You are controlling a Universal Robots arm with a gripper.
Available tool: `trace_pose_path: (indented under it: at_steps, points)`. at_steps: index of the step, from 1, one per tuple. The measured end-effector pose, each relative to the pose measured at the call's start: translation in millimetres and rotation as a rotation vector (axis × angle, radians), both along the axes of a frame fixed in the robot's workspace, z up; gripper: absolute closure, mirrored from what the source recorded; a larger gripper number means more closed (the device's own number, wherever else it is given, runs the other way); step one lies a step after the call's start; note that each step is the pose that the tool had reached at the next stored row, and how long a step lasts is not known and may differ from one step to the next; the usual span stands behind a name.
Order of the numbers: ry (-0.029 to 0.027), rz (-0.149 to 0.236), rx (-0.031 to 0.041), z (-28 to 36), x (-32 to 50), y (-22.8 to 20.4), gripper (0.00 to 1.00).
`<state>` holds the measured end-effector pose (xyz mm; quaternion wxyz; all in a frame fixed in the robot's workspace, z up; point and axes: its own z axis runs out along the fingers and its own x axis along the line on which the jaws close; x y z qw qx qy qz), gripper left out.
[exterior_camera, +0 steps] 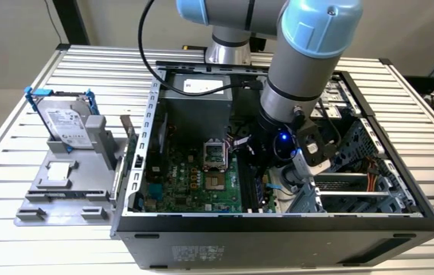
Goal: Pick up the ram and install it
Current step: 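Insert the ram into the slot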
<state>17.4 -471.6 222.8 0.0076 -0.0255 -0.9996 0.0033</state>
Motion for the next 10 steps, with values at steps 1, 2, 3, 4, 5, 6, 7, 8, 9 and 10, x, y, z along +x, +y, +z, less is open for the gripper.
trace_pose_path:
  at_steps: [1,2,3,4,5,6,7,8,9,10]
  points:
    - [0.0000,0.000,-0.0001,0.0,0.0,0.0,1.00]
    - [0.0001,0.000,-0.0001,-0.1,0.0,0.0,1.00]
    - [0.0001,0.002,-0.0002,-0.1,0.3,0.0,1.00]
    - [0.0000,0.006,-0.0001,-0.1,0.4,0.0,1.00]
    - [0.0000,0.012,-0.0002,-0.1,0.4,0.0,1.00]
    - [0.0000,0.019,-0.0001,-0.2,0.5,0.0,1.00]
    - [0.0000,0.025,-0.0001,-0.2,0.5,0.0,1.00]
    - [0.0001,0.030,-0.0002,-0.2,0.5,0.0,1.00]
    - [0.0000,0.034,-0.0002,-0.3,0.5,0.0,1.00]
    - [-0.0001,0.035,0.0003,-1.2,0.5,0.1,1.00]
